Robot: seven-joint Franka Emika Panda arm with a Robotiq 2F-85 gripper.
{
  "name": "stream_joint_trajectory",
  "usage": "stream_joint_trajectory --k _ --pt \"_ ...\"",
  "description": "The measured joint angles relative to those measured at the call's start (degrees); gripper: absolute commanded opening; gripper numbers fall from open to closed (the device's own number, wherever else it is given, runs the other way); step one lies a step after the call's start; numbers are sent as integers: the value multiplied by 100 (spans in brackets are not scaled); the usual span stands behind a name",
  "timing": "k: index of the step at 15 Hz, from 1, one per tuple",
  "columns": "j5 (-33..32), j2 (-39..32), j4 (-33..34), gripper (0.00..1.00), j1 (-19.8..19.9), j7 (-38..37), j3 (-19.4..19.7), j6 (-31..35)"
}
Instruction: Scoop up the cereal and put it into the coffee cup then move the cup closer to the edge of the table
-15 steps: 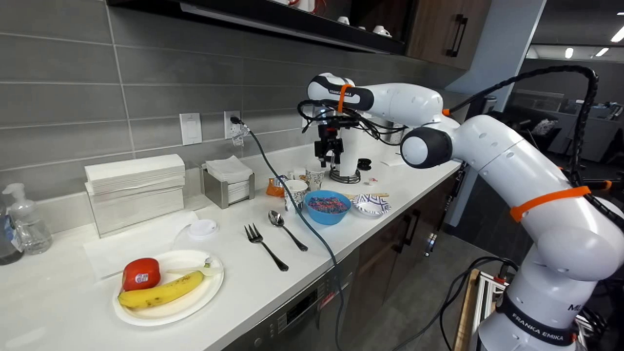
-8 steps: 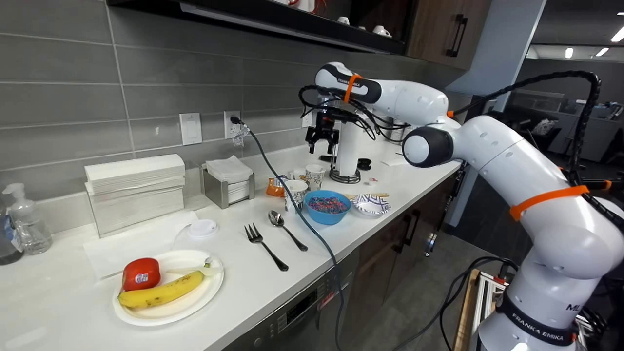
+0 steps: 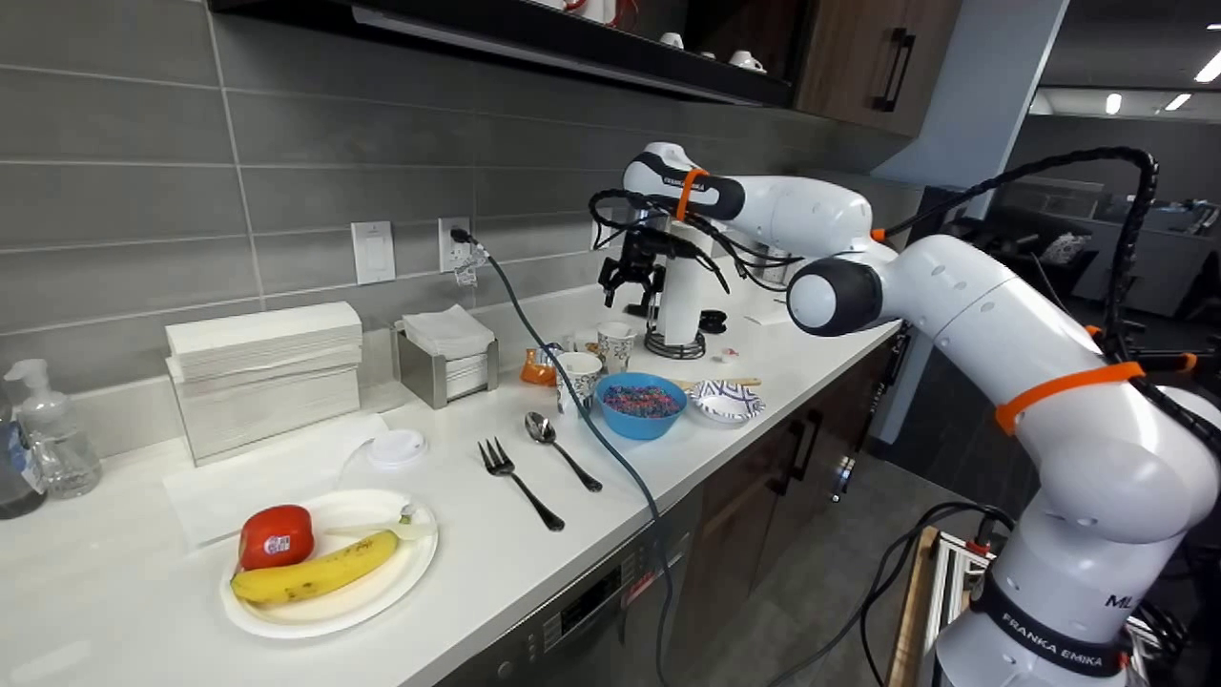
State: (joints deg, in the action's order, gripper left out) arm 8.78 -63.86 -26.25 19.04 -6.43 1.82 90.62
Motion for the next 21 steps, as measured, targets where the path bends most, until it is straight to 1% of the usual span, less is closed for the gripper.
stream_joint_trajectory --k 2,3,4,5,6,8,9,11,14,15,16,21 --pt "0 -91 0 100 29 -12 -4 2" --pt "0 -120 1 92 37 -15 -6 2" --pt "0 -140 1 87 41 -19 -6 2" --pt "0 -154 1 71 44 -21 -6 2" --pt "0 -161 1 67 45 -23 -6 2" --pt "-2 -173 1 54 48 -30 -6 1" --pt "-2 -180 1 44 50 -31 -6 0" --pt "-5 -199 1 31 51 -35 -6 -6" --pt "-6 -231 1 6 51 -36 -6 -10" --pt "-7 -242 1 1 51 -37 -6 -12" --pt "-8 -253 1 0 51 -38 -6 -16" --pt "-10 -275 3 1 64 -44 -6 -49"
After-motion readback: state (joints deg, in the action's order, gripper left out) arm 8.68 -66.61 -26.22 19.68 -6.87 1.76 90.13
